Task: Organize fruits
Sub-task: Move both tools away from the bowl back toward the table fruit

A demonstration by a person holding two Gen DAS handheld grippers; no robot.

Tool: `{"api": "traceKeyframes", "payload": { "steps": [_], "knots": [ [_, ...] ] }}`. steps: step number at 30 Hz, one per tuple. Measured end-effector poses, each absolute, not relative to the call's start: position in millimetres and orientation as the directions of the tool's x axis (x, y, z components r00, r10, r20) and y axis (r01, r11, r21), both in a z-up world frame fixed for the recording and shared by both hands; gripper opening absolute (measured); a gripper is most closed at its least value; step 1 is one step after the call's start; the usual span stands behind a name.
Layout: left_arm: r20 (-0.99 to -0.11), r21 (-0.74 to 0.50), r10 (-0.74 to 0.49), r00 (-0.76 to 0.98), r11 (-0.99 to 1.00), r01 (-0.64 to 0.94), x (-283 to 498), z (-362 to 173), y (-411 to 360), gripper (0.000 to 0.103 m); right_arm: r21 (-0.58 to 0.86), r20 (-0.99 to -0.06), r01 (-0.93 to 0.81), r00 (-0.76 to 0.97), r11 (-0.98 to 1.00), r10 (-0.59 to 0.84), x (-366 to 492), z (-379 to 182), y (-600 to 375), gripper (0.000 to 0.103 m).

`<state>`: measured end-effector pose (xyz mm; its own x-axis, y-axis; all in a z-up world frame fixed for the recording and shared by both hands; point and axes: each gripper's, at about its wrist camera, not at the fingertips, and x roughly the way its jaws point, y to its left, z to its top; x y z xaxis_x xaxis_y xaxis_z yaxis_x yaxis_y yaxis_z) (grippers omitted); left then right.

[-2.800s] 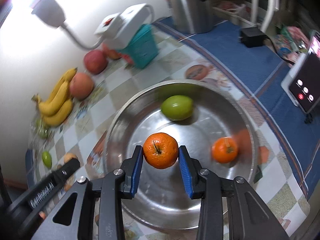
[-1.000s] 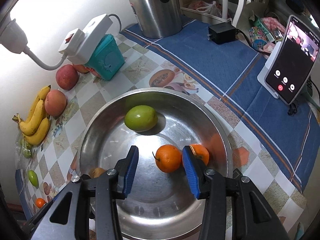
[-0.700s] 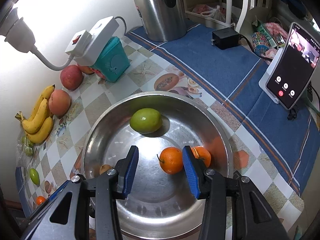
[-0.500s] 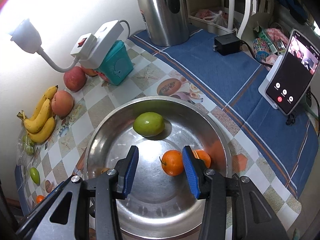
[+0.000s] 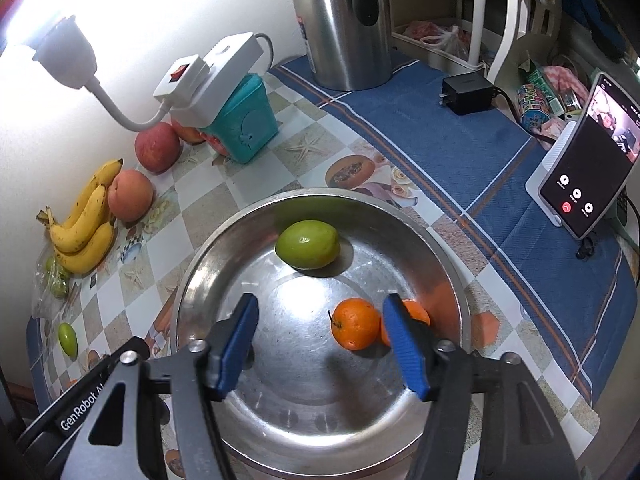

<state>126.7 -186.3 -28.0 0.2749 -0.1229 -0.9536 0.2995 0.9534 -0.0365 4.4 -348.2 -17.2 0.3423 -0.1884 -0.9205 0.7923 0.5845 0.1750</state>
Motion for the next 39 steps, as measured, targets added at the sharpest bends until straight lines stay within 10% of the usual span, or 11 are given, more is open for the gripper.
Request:
{"api": "traceKeyframes", "payload": {
  "steps": [13, 39],
  "knots": [
    [-0.951, 0.006, -0.076, 0.299, 0.965, 0.263, 132.0, -32.0, -177.6, 0.101, 0.172, -0.922, 0.781, 0.343, 0.600, -0.182, 7.4, -20.1, -347.2, 0.087],
    [-0.932, 0.063, -0.040, 0.361, 0.962, 0.267, 128.8, -19.1, -152.4, 0.103, 0.199, -0.911, 0.758, 0.377, 0.621, -0.168, 12.7, -15.6, -337.6, 0.088]
  ]
}}
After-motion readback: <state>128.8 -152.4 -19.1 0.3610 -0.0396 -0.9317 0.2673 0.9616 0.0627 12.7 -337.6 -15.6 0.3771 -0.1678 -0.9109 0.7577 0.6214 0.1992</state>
